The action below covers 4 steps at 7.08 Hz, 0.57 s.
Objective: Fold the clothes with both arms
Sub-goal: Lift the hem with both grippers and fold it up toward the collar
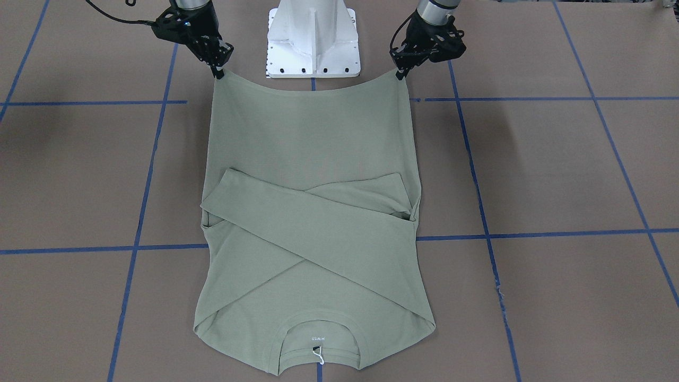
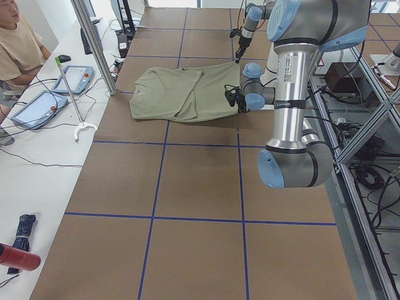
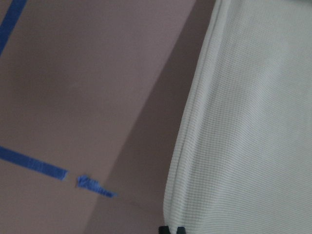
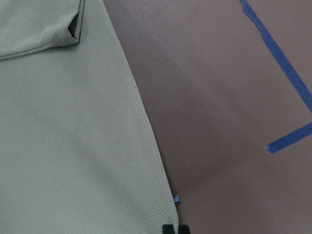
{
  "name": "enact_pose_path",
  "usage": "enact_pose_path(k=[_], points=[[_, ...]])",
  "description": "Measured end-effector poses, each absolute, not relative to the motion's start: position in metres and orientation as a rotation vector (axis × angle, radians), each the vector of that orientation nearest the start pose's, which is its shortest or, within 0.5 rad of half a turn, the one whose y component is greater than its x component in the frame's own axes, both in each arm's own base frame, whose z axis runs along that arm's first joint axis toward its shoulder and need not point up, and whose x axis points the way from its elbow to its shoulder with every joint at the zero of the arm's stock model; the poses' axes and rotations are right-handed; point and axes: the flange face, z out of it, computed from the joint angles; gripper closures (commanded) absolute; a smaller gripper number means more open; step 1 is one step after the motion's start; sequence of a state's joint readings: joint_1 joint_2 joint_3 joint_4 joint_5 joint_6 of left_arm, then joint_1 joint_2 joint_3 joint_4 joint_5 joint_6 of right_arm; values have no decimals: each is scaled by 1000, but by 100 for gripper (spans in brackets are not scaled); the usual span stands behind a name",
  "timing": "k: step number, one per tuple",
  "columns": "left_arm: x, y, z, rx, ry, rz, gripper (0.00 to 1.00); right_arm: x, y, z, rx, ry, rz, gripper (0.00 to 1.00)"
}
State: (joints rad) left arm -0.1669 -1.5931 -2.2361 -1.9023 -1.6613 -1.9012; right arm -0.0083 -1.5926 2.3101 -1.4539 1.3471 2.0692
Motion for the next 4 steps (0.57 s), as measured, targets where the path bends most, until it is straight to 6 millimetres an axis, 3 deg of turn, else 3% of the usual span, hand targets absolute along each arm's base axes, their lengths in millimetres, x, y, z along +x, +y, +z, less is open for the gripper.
enact_pose_path(k=[2, 4], points=[[412, -180, 288, -212, 1050, -410, 100, -409, -141, 317, -25, -873, 543, 100], [395, -177, 264, -231, 1104, -404, 100, -391, -153, 296, -30, -923, 582, 100]])
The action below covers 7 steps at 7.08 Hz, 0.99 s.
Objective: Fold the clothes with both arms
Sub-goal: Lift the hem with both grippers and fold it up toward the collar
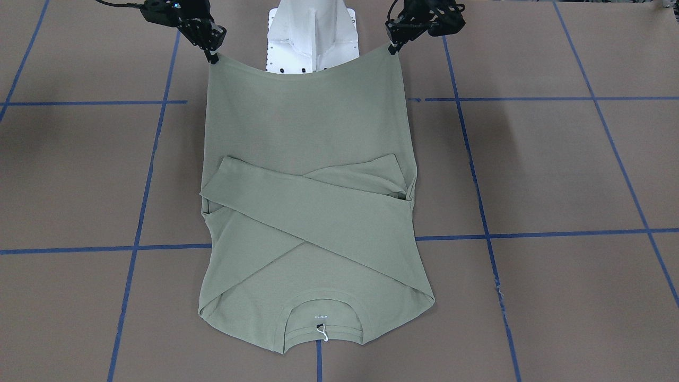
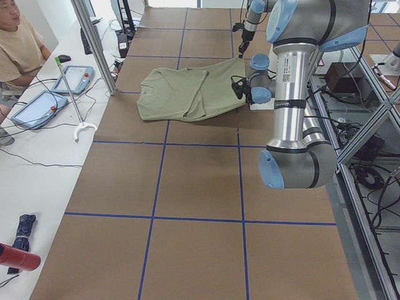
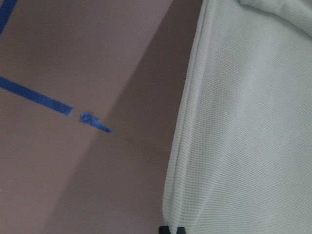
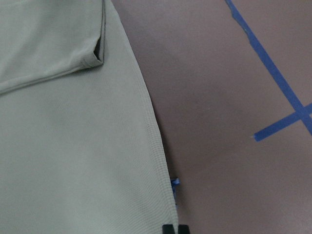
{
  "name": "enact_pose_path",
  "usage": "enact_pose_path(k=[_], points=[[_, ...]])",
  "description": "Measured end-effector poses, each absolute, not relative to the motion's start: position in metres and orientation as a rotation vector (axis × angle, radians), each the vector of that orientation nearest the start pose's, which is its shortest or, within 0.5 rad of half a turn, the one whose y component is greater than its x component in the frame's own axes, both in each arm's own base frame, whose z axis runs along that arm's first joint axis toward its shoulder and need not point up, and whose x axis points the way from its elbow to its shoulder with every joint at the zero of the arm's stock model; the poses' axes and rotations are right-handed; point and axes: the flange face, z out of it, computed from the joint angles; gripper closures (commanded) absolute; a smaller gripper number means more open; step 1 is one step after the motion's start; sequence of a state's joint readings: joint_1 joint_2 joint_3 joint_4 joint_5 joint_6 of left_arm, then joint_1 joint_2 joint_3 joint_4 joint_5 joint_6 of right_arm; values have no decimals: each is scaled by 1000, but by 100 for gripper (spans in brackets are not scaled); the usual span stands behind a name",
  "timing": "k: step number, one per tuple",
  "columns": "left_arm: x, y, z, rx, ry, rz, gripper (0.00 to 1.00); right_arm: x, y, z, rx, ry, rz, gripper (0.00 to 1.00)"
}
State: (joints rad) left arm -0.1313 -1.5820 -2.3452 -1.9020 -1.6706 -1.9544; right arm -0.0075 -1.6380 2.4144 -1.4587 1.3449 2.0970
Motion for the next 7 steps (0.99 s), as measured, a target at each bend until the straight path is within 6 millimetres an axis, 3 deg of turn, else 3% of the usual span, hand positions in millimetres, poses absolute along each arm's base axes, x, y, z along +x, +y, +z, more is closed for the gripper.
enact_pose_path(k=[1, 2, 3, 5, 7], points=[[386, -183, 255, -225, 1128, -402, 100, -384, -169, 284, -21, -950, 613, 100], [381, -200, 252, -178, 1141, -395, 100, -384, -191, 272, -9, -969, 616, 100], [387, -226, 254, -103, 1144, -379, 100, -386, -226, 258, 5, -970, 596, 100], [406, -304, 252, 62, 1113, -375, 100, -398, -317, 241, 21, -913, 565, 100], [407, -393, 253, 199, 1053, -404, 100, -400, -413, 247, 63, -840, 559, 100]])
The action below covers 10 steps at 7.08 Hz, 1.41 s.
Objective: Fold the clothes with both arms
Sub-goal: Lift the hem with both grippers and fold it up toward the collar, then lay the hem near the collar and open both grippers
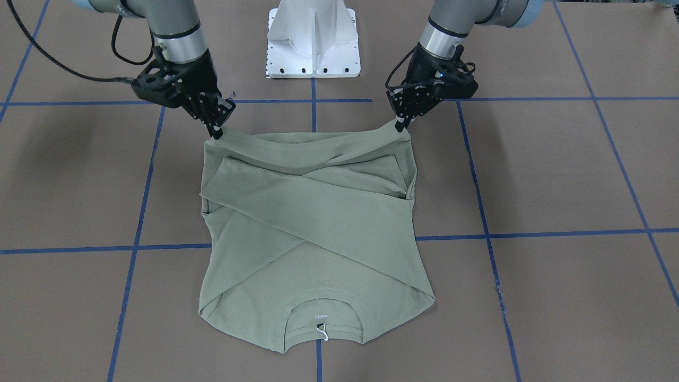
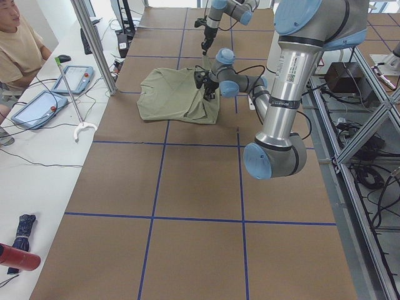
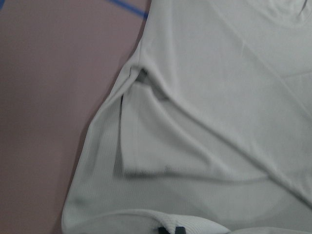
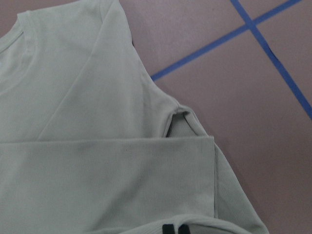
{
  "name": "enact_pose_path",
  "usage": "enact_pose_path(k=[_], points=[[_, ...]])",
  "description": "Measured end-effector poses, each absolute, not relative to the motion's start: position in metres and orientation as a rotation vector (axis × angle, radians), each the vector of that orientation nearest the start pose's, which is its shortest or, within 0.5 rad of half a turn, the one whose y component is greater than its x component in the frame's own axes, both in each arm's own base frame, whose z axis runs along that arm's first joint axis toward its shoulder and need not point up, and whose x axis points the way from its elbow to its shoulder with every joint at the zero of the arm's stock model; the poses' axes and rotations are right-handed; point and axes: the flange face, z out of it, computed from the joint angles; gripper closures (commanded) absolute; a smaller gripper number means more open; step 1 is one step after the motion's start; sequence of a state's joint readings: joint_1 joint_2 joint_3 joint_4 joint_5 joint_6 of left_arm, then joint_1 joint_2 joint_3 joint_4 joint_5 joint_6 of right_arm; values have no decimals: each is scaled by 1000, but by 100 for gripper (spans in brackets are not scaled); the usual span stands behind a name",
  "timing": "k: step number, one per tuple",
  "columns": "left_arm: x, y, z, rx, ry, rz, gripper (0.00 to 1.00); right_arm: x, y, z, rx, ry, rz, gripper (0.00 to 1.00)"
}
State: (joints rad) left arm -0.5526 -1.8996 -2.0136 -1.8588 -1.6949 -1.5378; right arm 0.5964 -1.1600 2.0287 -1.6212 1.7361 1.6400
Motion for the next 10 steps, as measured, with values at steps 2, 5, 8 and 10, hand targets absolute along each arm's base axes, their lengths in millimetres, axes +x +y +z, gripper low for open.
enact_pose_path(k=[2, 5, 8, 10], points=[[412, -477, 261, 289, 1000, -443, 100, -405, -509, 264, 78, -764, 585, 100], [431, -557, 300, 372, 1004, -472, 100, -416, -607, 303, 79, -737, 603, 100], [446, -588, 317, 421, 998, -502, 100, -429, -657, 315, 91, -729, 625, 100], [452, -600, 327, 439, 986, -516, 100, -436, -678, 315, 98, -727, 630, 100]])
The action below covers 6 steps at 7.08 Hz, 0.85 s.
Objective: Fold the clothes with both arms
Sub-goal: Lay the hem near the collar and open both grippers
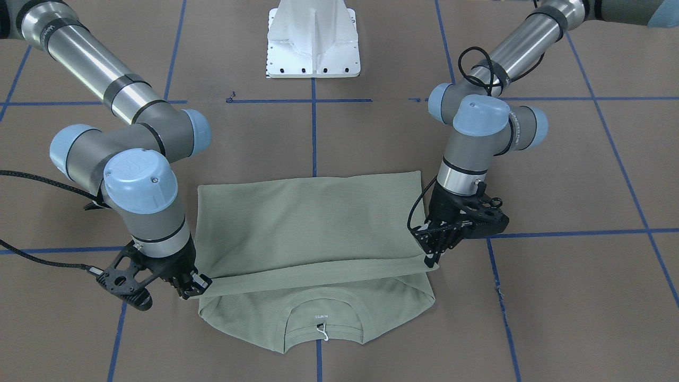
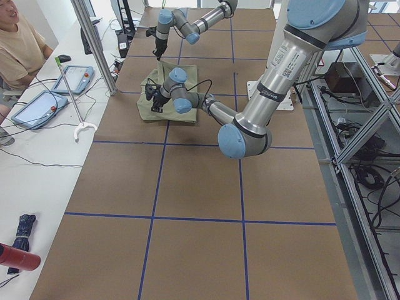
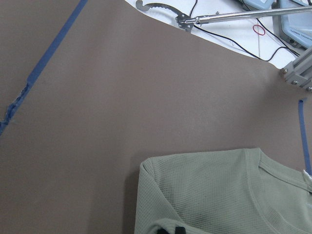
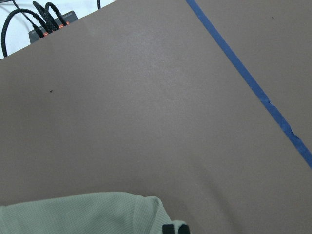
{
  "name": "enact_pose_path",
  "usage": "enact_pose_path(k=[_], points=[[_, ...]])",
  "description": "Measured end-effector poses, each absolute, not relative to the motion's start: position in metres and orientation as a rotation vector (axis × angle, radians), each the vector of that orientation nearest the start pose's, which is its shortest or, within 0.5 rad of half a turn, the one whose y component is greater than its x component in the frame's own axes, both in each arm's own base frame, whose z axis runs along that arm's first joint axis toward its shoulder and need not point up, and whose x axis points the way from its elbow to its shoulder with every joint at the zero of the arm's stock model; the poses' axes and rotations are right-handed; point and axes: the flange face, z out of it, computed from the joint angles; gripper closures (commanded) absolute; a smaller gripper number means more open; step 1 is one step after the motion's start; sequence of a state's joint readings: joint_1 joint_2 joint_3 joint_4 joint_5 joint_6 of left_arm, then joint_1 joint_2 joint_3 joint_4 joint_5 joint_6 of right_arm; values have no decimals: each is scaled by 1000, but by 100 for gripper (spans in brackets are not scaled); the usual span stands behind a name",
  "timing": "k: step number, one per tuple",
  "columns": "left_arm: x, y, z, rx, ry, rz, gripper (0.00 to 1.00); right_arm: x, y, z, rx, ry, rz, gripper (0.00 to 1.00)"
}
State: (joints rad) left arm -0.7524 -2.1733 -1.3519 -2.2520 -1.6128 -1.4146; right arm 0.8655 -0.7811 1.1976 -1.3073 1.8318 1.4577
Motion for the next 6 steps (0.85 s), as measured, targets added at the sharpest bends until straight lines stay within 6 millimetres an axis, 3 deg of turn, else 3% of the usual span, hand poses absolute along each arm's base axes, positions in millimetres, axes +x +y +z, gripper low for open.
enact_pose_path(k=[1, 2, 3, 4, 6], points=[[454, -604, 330, 442, 980, -520, 100, -437, -682, 316, 104, -732, 628, 93], [454, -608, 332, 444, 975, -524, 81, -439, -684, 318, 107, -734, 626, 63], [452, -611, 335, 445, 969, -529, 65, -439, -685, 318, 107, -734, 626, 53], [450, -614, 338, 445, 962, -534, 63, -440, -685, 318, 108, -734, 625, 43], [447, -616, 340, 445, 959, -539, 61, -440, -684, 312, 123, -741, 626, 42]])
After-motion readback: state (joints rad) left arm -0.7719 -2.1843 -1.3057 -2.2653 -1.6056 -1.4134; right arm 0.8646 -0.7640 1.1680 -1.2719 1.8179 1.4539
